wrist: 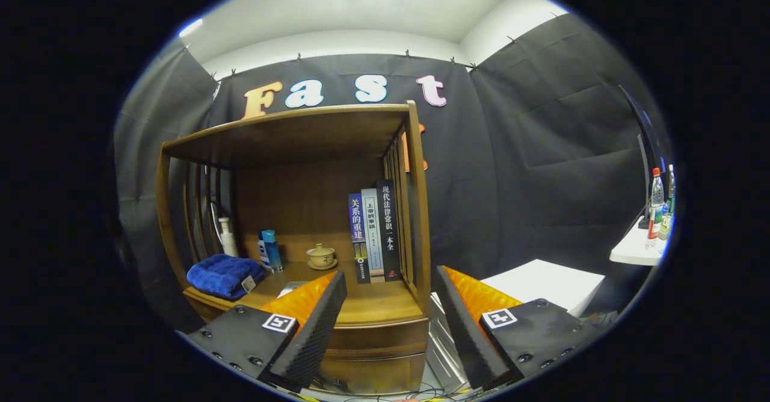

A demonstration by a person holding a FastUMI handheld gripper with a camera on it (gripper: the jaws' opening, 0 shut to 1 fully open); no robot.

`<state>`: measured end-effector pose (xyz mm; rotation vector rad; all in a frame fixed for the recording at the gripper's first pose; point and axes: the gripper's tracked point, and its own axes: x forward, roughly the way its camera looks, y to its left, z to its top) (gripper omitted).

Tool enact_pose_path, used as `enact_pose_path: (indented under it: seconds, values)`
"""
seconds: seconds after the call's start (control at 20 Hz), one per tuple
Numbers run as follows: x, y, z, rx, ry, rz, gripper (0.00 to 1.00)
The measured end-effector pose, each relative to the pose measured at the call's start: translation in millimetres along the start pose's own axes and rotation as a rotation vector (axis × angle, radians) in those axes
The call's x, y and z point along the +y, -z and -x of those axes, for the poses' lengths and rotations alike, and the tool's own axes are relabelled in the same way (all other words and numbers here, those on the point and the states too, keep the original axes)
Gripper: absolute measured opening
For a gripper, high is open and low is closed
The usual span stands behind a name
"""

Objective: Pull open the drawer, take out the items inside it, and place them on the countertop above the cabinet.

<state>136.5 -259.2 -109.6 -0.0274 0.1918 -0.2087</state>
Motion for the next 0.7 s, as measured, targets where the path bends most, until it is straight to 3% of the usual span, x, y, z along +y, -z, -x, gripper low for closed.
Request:
enact_pose_path:
  seconds: [0.7]
  values:
    - [-19.7, 12.4, -2.4, 0.04, 0.0, 0.005, 0.97]
